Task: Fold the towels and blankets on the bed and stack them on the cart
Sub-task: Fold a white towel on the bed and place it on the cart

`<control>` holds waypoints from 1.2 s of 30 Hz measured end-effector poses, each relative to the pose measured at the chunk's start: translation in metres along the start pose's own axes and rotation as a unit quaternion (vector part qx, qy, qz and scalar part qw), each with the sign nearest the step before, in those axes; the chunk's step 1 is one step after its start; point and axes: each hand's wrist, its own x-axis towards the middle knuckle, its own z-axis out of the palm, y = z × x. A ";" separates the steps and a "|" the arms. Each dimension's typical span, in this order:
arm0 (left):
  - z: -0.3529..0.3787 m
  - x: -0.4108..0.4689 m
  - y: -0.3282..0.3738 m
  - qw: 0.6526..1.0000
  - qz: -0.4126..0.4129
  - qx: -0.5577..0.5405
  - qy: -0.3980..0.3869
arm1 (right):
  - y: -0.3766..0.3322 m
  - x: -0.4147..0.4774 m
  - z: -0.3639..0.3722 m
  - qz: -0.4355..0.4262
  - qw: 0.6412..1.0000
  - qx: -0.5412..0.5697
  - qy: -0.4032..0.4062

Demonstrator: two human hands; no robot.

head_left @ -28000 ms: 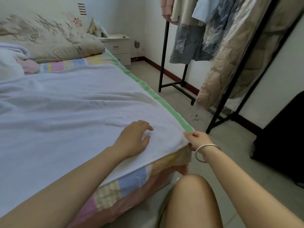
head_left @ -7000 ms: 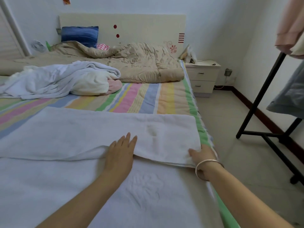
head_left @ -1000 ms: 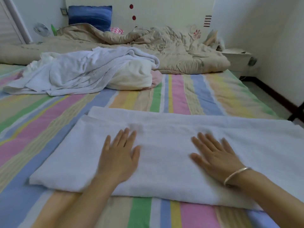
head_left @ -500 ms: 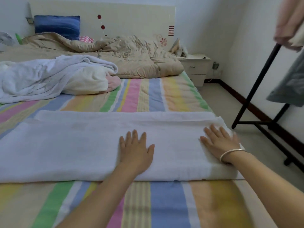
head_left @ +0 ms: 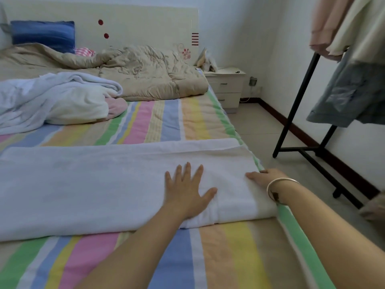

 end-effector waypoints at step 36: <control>-0.068 -0.118 -0.268 0.775 -0.187 -0.592 0.117 | -0.162 -0.089 0.223 -0.420 0.874 -0.220 0.106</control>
